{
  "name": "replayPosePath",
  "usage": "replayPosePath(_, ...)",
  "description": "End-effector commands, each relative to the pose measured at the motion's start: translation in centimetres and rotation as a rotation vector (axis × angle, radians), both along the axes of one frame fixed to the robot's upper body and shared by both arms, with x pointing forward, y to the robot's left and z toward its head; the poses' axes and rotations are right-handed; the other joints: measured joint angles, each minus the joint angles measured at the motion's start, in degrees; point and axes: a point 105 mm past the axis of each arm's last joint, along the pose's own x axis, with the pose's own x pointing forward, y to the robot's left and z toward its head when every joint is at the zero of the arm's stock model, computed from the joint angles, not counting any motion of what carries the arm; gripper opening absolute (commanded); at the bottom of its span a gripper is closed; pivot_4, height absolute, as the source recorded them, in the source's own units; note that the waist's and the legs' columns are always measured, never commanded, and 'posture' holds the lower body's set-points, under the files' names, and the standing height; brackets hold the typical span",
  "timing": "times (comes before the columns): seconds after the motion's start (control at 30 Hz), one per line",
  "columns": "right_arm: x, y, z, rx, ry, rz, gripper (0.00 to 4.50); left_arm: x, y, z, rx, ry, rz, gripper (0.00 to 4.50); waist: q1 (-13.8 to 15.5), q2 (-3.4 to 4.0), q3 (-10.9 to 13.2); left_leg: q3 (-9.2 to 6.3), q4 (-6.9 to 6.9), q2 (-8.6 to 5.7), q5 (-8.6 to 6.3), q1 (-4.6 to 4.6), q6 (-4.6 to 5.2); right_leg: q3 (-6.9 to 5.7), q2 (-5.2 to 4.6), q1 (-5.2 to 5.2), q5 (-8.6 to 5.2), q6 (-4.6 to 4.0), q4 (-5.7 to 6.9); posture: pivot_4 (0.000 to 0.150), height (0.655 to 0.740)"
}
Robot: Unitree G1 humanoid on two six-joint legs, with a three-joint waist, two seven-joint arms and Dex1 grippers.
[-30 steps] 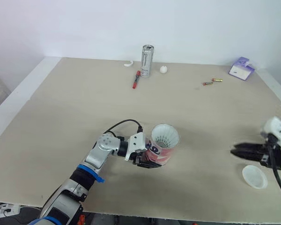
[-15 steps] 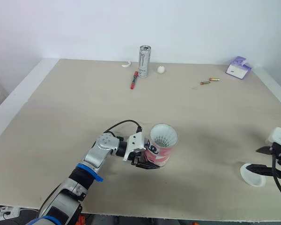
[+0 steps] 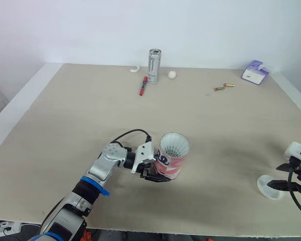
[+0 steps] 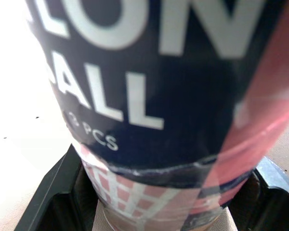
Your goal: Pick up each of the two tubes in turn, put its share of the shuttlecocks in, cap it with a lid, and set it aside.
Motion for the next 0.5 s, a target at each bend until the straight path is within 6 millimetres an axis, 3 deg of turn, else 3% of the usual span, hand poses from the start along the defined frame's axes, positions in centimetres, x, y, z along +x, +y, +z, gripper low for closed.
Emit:
replayPosePath(0.03, 0.0, 0.2, 0.2, -0.006, 0.001, 0.031, 1.39, -0.5, -0.1, -0.5, 0.020, 0.008, -0.016, 2.97, 0.00, 0.00, 0.00, 0.00, 0.00, 0.00, 0.00, 0.00, 0.00, 0.00, 0.00, 0.00, 0.00, 0.00, 0.00, 0.150, 0.7400)
replayPosePath(0.1, 0.0, 0.3, 0.1, -0.006, 0.003, 0.040, 0.55, -0.5, -0.1, -0.5, 0.021, 0.009, -0.014, 2.97, 0.00, 0.00, 0.00, 0.00, 0.00, 0.00, 0.00, 0.00, 0.00, 0.00, 0.00, 0.00, 0.00, 0.00, 0.00, 0.150, 0.7400)
replayPosePath(0.17, -0.1, 0.5, 0.1, -0.001, 0.003, 0.052, 0.07, -0.5, -0.1, -0.5, 0.021, 0.011, -0.011, 2.97, 0.00, 0.00, 0.00, 0.00, 0.00, 0.00, 0.00, 0.00, 0.00, 0.00, 0.00, 0.00, 0.00, 0.00, 0.00, 0.150, 0.7400)
replayPosePath(0.5, -0.1, 2.6, 0.5, 0.008, -0.032, 0.154, 0.07, -0.3, 0.1, -0.6, 0.031, 0.011, -0.004, 2.97, 0.01, 0.00, 0.00, -0.02, 0.00, 0.01, 0.00, 0.03, 0.00, 0.00, 0.02, 0.02, 0.01, 0.00, 0.01, 0.150, 0.7400)
